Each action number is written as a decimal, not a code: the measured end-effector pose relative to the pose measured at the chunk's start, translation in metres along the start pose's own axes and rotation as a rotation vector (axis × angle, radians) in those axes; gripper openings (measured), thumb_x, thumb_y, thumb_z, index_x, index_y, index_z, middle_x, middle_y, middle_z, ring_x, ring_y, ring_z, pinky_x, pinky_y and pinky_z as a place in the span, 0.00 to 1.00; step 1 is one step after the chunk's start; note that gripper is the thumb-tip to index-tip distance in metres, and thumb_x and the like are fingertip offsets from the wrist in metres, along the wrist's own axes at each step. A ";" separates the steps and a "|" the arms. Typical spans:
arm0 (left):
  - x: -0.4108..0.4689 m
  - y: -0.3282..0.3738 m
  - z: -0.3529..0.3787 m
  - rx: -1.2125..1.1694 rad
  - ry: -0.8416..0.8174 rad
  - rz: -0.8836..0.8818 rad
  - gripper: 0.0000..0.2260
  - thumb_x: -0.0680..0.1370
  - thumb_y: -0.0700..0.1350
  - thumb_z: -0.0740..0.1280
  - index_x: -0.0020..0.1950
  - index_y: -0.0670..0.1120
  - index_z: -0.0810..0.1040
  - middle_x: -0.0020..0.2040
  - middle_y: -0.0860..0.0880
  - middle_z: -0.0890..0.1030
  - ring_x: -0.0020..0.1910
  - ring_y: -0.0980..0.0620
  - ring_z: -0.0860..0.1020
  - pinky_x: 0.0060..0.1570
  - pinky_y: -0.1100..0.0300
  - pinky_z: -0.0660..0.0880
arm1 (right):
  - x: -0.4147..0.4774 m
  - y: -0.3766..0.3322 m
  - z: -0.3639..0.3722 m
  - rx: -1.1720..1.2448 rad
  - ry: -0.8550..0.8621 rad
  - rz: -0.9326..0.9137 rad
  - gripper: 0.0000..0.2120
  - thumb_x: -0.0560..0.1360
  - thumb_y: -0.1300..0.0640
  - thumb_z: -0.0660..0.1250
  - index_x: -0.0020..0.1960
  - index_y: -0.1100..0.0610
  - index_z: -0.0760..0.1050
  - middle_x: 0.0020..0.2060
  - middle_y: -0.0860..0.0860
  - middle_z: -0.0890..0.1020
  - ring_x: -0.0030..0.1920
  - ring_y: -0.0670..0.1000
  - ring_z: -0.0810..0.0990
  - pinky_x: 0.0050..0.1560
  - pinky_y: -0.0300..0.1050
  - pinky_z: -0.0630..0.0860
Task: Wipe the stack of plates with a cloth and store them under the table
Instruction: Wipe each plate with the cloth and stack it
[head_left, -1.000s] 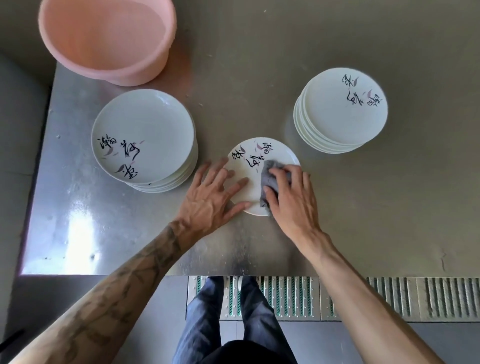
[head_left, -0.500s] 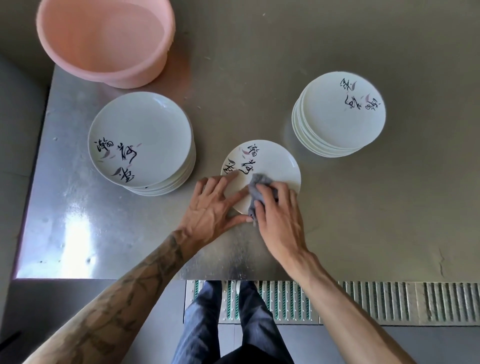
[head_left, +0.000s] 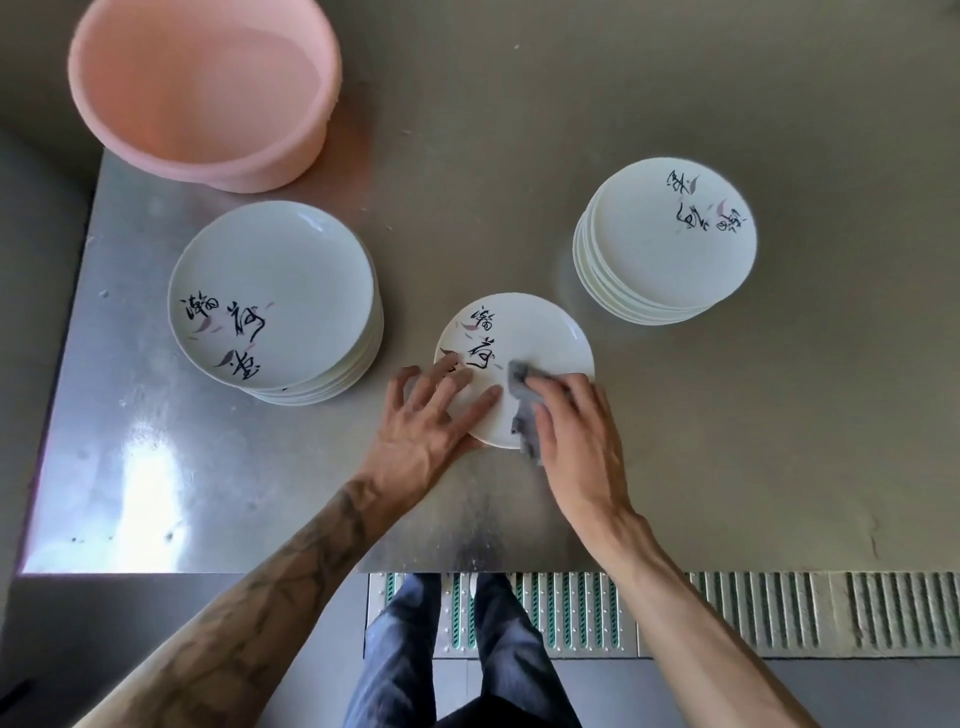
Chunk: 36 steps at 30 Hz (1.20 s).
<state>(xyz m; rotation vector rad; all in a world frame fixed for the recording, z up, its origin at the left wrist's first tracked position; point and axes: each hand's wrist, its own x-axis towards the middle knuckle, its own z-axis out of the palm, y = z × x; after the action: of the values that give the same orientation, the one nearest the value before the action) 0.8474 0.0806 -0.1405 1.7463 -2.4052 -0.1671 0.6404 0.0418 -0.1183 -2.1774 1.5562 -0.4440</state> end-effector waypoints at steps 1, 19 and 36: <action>0.001 0.002 -0.002 -0.007 0.001 -0.012 0.23 0.80 0.49 0.73 0.74 0.47 0.76 0.67 0.39 0.78 0.73 0.36 0.73 0.65 0.36 0.71 | 0.001 0.001 -0.006 0.043 0.058 0.023 0.16 0.79 0.65 0.66 0.66 0.56 0.79 0.56 0.53 0.78 0.55 0.56 0.76 0.58 0.50 0.76; 0.030 -0.007 -0.046 -1.009 0.058 -0.451 0.14 0.85 0.55 0.61 0.49 0.46 0.76 0.40 0.49 0.76 0.38 0.52 0.73 0.38 0.55 0.70 | 0.051 -0.008 -0.036 0.378 0.315 0.125 0.13 0.84 0.62 0.63 0.66 0.58 0.77 0.58 0.45 0.75 0.62 0.50 0.77 0.66 0.42 0.71; 0.018 -0.026 -0.013 -1.023 -0.276 -0.462 0.57 0.64 0.55 0.85 0.82 0.63 0.51 0.72 0.53 0.73 0.62 0.57 0.77 0.62 0.60 0.76 | 0.065 0.015 0.003 -0.008 -0.007 0.011 0.18 0.83 0.49 0.62 0.69 0.54 0.76 0.60 0.53 0.76 0.54 0.57 0.71 0.61 0.52 0.69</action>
<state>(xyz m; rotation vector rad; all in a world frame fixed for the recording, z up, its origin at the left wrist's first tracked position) 0.8691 0.0556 -0.1313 1.6971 -1.4561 -1.4566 0.6507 -0.0231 -0.1277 -2.1731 1.5684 -0.4263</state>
